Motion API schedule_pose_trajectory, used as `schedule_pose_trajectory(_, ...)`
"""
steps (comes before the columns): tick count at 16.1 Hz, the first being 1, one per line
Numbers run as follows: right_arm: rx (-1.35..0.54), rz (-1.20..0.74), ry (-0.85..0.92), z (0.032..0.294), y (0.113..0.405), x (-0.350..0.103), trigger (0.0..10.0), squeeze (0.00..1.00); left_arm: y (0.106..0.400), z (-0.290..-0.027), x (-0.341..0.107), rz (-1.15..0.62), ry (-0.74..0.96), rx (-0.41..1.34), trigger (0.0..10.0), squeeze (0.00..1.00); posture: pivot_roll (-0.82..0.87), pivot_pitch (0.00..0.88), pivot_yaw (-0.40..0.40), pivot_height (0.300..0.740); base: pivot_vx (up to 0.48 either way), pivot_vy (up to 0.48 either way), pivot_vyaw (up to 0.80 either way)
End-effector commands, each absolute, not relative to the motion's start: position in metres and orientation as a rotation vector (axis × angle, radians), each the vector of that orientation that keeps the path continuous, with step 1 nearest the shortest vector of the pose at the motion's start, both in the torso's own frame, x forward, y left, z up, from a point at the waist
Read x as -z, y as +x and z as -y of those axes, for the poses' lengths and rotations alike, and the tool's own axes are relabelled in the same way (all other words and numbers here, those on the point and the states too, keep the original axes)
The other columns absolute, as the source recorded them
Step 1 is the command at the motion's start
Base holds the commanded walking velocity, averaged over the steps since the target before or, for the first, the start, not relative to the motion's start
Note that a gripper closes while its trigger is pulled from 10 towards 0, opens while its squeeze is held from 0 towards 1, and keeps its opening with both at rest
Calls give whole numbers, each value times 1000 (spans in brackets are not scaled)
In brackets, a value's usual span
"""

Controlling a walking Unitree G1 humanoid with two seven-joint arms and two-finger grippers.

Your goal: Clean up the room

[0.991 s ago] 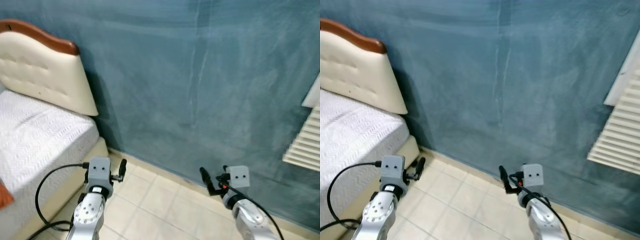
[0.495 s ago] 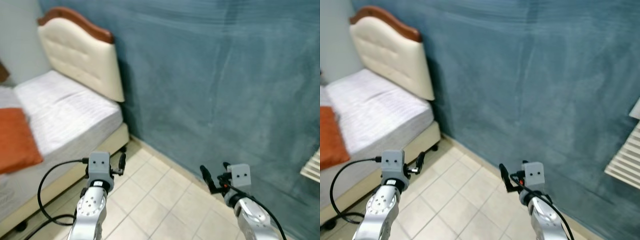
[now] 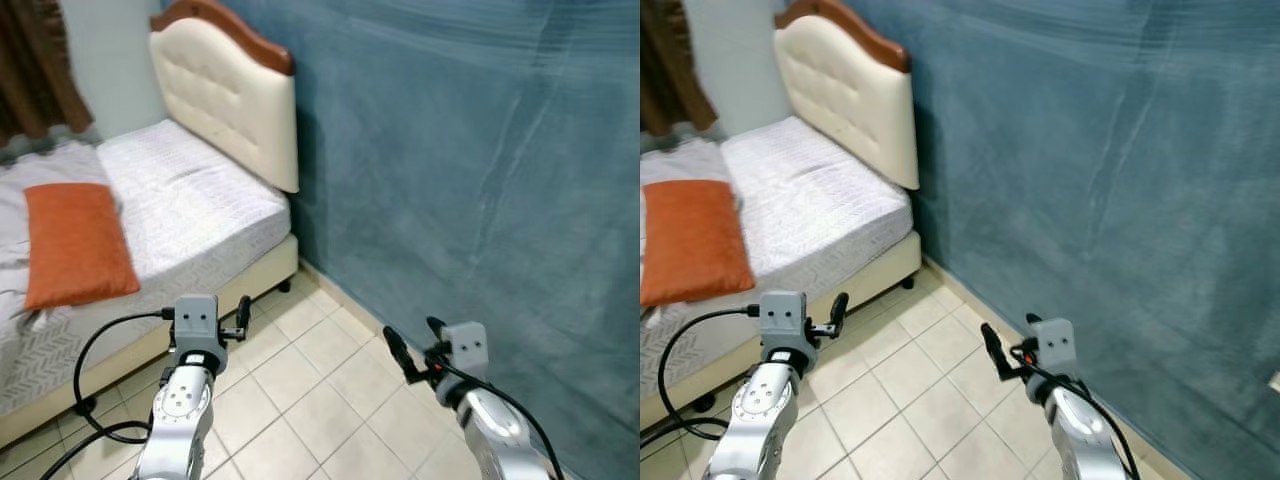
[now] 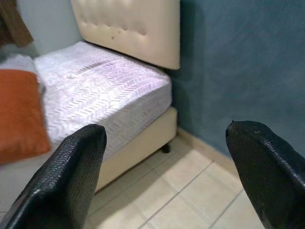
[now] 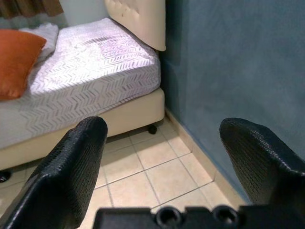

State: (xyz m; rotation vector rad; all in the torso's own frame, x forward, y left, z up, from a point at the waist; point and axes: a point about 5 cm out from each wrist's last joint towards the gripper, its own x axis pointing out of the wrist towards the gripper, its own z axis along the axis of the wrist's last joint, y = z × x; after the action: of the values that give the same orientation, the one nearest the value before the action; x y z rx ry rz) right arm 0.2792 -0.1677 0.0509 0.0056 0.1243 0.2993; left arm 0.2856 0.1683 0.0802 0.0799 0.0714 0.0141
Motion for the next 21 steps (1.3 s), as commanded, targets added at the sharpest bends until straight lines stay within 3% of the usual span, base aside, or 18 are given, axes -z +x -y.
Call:
schedule_pose_trajectory(1, -295, -136, -8, 169, 281, -50, 10000, 0, 287, -167, -81, -68, 110, -2, 10000, 0, -24, 0, 18, 740, 0, -472, 0)
schedule_pose_trajectory(5, -321, -121, 18, 164, 285, -52, 10000, 0, 289, -165, -79, -72, 75, 1, 10000, 0, -22, 0, 18, 740, 0, -425, 453)
schedule_pose_trajectory(13, -397, -153, 44, 156, 285, -45, 10000, 0, 294, -168, -84, -47, 89, -11, 10000, 0, -8, 0, 16, 740, 0, 0, 563)
schedule_pose_trajectory(19, -403, -105, 22, 160, 285, -48, 10000, 0, 291, -172, -85, -34, 12, -63, 10000, 0, -9, 0, 21, 740, 475, 0, 539)
schedule_pose_trajectory(20, -301, -44, -55, 168, 290, -56, 10000, 75, 292, -172, -85, -29, 3, -57, 10000, 0, -9, 0, 23, 740, 461, 0, 569)
schedule_pose_trajectory(21, -246, -6, -55, 172, 294, -62, 10000, 1000, 294, -172, -85, -28, 1, -48, 10000, 0, -9, 0, 26, 740, 461, 0, 619)
